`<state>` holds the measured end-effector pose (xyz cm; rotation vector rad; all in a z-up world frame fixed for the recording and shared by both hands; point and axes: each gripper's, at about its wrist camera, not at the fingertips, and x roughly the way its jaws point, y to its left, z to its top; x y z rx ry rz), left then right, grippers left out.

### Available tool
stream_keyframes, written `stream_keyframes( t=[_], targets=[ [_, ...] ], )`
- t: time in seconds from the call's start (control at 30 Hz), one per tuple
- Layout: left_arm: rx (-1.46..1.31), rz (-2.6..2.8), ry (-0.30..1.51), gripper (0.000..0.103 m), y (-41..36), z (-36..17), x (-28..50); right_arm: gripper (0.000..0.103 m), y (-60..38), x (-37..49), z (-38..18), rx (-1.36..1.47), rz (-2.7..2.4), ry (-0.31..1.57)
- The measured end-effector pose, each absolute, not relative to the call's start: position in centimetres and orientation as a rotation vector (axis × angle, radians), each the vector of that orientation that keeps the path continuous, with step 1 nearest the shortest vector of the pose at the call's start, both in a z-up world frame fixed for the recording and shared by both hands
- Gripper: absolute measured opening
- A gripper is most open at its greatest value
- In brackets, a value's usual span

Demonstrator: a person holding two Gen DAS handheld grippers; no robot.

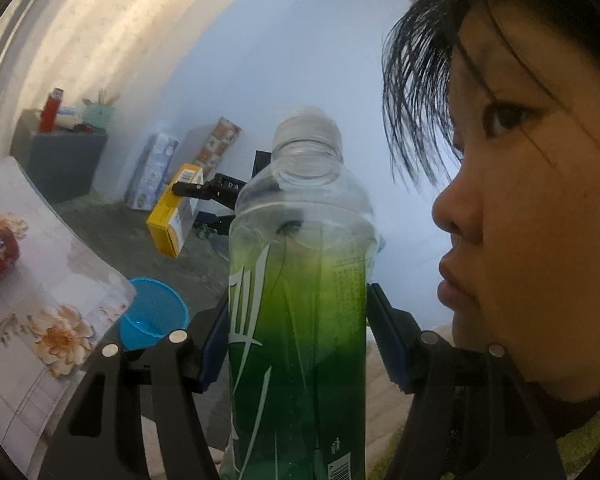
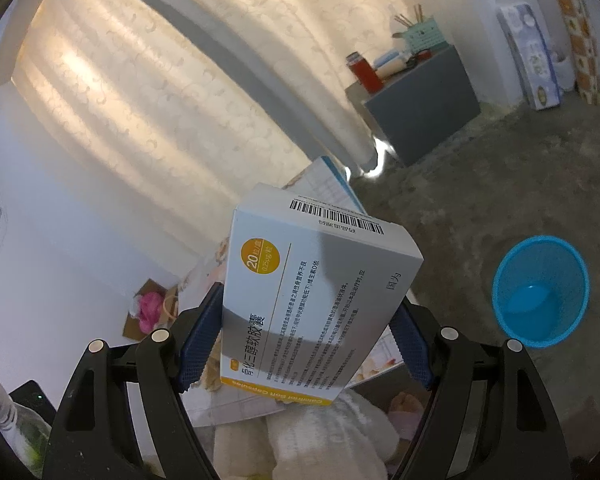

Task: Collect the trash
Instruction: 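Carry the bottle and box off the table toward the blue wastebasket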

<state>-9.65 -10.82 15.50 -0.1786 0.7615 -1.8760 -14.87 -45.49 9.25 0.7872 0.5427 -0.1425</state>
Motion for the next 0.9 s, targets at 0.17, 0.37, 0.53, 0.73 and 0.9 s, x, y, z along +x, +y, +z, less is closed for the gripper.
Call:
stream_keyframes(
  t=[0.17,0.37,0.53,0.73,0.9],
  targets=[
    [-0.163,-1.911,0.786,0.062,-12.5,15.2,-9.9,0.073,-46.6,-16.6,8.7,0.811,-0.162,0.519],
    [-0.147,-1.969,0.815,0.062,-15.8,14.4,-9.6,0.073,-48.1,-18.7,8.1,0.845,-0.182,0.485],
    [-0.134,-1.995,0.877,0.062,-19.4,13.6,-9.3,0.073,-49.6,-20.5,7.1,0.863,-0.222,0.463],
    [-0.044,-1.946,0.980,0.062,-26.2,10.6,-8.8,0.073,-52.8,-22.8,2.3,0.976,-0.297,0.486],
    [0.116,-1.840,1.085,0.062,-34.6,5.8,-8.9,0.073,-55.6,-23.9,-3.6,1.093,-0.386,0.554]
  ],
)
